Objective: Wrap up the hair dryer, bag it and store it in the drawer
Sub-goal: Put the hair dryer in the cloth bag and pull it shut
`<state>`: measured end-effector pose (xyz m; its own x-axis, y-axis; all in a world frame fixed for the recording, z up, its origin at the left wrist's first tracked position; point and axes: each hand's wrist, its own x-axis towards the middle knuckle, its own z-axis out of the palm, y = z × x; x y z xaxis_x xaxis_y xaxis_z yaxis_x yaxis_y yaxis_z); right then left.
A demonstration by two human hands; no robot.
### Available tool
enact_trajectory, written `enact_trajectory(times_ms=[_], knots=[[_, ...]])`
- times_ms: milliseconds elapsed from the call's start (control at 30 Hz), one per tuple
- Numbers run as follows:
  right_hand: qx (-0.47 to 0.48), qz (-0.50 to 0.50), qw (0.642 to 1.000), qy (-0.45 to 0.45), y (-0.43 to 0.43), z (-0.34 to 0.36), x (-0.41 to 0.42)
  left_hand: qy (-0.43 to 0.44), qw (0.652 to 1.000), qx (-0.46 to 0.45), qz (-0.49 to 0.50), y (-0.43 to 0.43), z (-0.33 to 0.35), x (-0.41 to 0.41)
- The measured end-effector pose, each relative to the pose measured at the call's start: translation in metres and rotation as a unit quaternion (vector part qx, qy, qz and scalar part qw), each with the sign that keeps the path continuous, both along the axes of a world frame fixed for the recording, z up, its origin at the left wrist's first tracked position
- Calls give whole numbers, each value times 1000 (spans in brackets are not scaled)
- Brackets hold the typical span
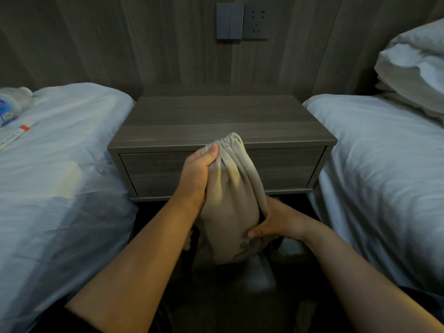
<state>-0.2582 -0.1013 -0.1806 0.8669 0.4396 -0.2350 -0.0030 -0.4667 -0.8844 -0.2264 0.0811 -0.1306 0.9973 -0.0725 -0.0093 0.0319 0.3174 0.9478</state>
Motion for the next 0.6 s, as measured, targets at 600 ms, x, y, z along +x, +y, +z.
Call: enact_trajectory(times_ms=[600], knots=[[0,-131,985,-111,9,-3,-10,110,989,-20,97,15,-4,11]])
